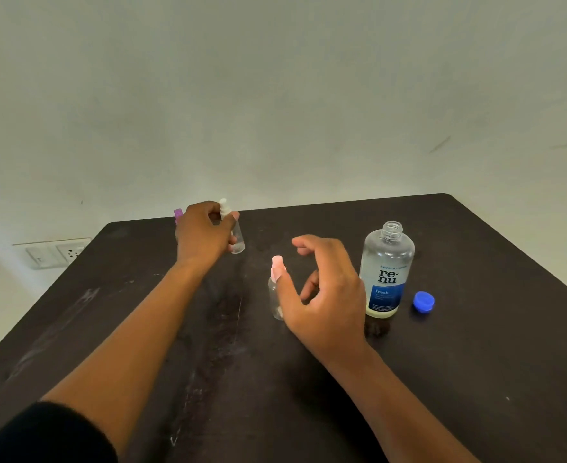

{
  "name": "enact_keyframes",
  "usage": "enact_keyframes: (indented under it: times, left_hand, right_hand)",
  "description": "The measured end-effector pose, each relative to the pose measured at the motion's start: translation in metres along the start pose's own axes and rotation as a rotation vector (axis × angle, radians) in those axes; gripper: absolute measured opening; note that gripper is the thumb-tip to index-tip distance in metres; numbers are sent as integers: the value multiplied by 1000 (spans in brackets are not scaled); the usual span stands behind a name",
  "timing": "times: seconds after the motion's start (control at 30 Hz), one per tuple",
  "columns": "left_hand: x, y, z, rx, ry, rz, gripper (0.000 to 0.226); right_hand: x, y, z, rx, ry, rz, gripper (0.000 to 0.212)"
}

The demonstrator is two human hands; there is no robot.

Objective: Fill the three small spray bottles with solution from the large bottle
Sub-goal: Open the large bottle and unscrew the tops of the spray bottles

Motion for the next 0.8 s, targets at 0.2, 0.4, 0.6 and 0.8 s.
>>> enact_keyframes:
  times: [0.2, 0.4, 0.6, 0.8]
  left_hand:
    - [-61, -20, 64, -198, -16, -155, 23]
    - [-127, -21, 91, -375, 132, -242, 23]
    - [-148, -5, 87, -363, 175, -280, 26]
    - [-101, 30, 95, -330, -58, -122, 24]
  right_hand:
    - [-7, 31, 2, 101, -92, 182, 26]
    - [-22, 42, -15, 102, 158, 183, 47]
    - [-33, 45, -25, 149, 237, 141, 36]
    - [-48, 39, -55, 172, 394, -76, 34]
Point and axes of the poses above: each hand's wrist, its own x-axis towards the middle knuckle, its own z-axis out of the back of the hand, y = z × x, the point moved 4 cm from there along x, towards the middle knuckle, and after that the axes turned 5 degrees about z, right-handed, at the moved point
